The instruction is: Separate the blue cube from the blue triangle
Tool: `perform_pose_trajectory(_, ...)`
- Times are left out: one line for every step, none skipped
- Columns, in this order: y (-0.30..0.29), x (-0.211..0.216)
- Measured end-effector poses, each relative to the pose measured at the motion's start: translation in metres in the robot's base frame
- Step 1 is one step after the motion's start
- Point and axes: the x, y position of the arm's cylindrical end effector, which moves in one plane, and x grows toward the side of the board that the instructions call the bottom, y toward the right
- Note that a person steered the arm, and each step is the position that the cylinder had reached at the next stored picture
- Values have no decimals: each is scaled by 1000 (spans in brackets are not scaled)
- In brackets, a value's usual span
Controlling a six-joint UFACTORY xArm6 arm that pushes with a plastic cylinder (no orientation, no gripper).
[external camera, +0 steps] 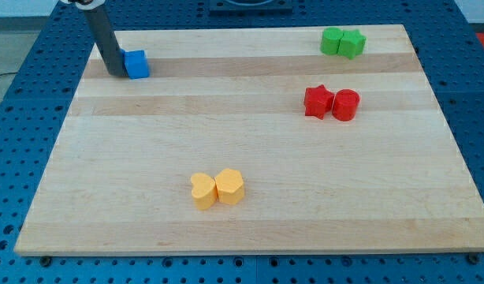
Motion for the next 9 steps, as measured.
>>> perform_pose_trajectory(17,-9)
perform_pose_trajectory(61,-9)
perform_pose_trajectory(67,-9)
perform_pose_trajectory(32,25)
perform_pose_trajectory(31,72)
perform_pose_trajectory(32,129)
perform_pose_trajectory(28,189)
perform_pose_trajectory(17,243)
perform_pose_trajectory(-3,280)
